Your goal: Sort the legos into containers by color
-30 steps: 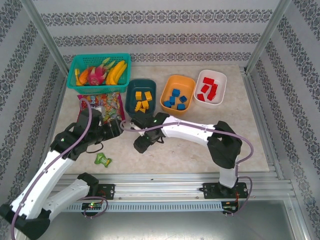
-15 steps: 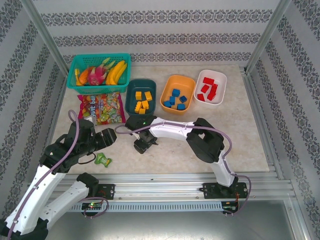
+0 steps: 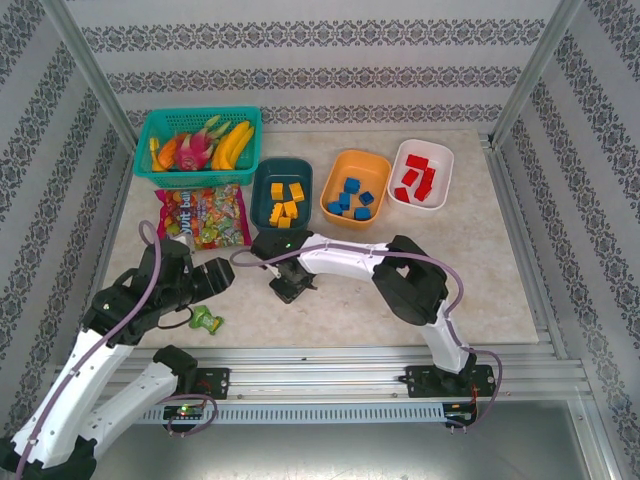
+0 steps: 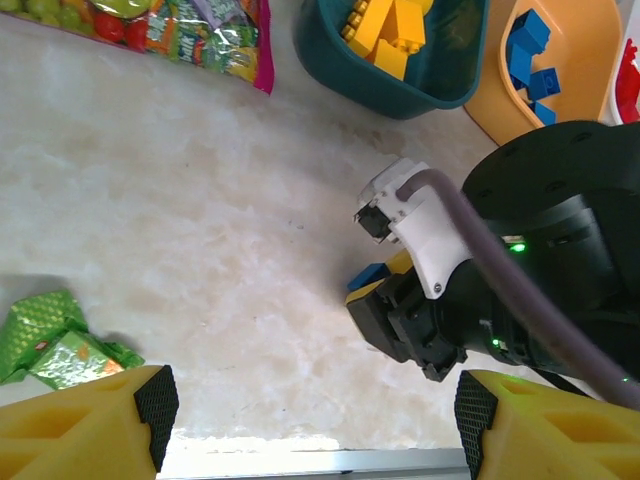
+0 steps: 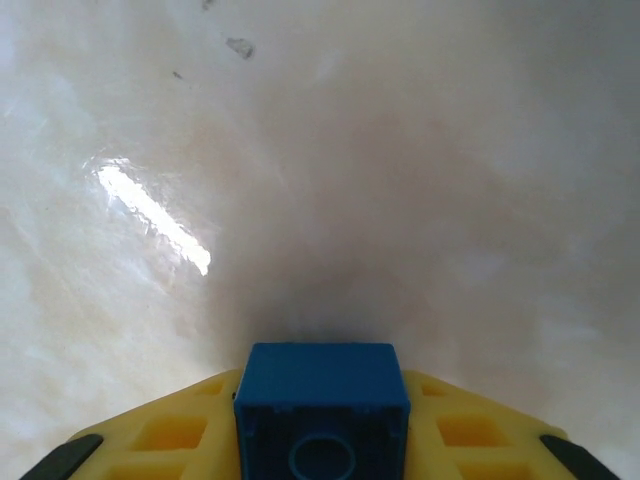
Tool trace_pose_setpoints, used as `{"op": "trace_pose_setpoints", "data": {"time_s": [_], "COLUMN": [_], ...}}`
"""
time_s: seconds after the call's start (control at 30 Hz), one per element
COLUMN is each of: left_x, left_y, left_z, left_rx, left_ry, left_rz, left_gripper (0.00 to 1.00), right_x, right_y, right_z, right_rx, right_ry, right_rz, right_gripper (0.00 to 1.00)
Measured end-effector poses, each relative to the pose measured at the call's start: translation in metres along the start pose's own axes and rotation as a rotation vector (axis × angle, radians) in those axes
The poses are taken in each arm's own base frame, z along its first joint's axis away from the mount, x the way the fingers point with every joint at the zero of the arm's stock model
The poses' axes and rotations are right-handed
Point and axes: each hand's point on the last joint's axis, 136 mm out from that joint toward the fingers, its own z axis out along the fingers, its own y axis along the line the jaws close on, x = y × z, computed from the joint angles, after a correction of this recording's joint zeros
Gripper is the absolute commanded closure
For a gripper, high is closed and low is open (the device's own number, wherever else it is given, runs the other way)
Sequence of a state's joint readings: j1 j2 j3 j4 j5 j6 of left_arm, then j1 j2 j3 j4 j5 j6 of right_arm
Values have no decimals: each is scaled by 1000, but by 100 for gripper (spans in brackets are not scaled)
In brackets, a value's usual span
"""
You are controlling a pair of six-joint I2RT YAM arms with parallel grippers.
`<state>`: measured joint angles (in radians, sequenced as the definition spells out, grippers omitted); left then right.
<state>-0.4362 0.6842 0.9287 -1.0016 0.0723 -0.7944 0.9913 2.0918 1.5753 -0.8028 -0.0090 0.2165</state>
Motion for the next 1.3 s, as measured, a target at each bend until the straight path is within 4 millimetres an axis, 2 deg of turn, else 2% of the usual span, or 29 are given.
{"op": "trace_pose_setpoints", "data": {"time_s": [0.07, 0.17, 0.23, 0.33, 0.43, 0.53, 0.63, 0.73, 0.87, 0.93, 1.07, 1.3], "left_x": [-1, -4, -7, -13, -22, -39, -54, -65, -77, -83, -95, -119], "left_y": [-7, -21, -30, -42, -59, -81, -102, -118, -132, -139, -154, -181], "left_z": [6, 22, 35, 57, 75, 90, 104, 120, 138, 146, 159, 177], "left_rx": [18, 41, 54, 61, 83, 123, 163, 194, 214, 221, 244, 278], "left_ry": [20, 55, 76, 107, 127, 121, 110, 107, 101, 96, 91, 69], "left_rz": [0, 0, 1, 3, 10, 24, 32, 36, 38, 39, 42, 48], "left_gripper": [24, 24, 24, 24, 24, 24, 24, 24, 24, 24, 24, 24], "right_x": [-7, -25, -33, -40, -44, -54, -70, -87, -102, -105, -102, -94], "right_y": [-13, -56, -100, -170, -237, -287, -328, -360, -391, -400, -406, -405], "right_z": [-19, -63, -92, -121, -131, -128, -117, -101, -80, -70, -50, -20], "right_rx": [-1, -2, 13, 51, 86, 105, 116, 122, 145, 153, 152, 143], "right_ry": [-40, -152, -228, -314, -360, -389, -410, -418, -426, -423, -392, -333], "right_rz": [51, 187, 313, 512, 706, 845, 954, 1028, 1082, 1101, 1141, 1190], "right_gripper": [72, 72, 73, 74, 75, 75, 73, 73, 71, 71, 70, 46]}}
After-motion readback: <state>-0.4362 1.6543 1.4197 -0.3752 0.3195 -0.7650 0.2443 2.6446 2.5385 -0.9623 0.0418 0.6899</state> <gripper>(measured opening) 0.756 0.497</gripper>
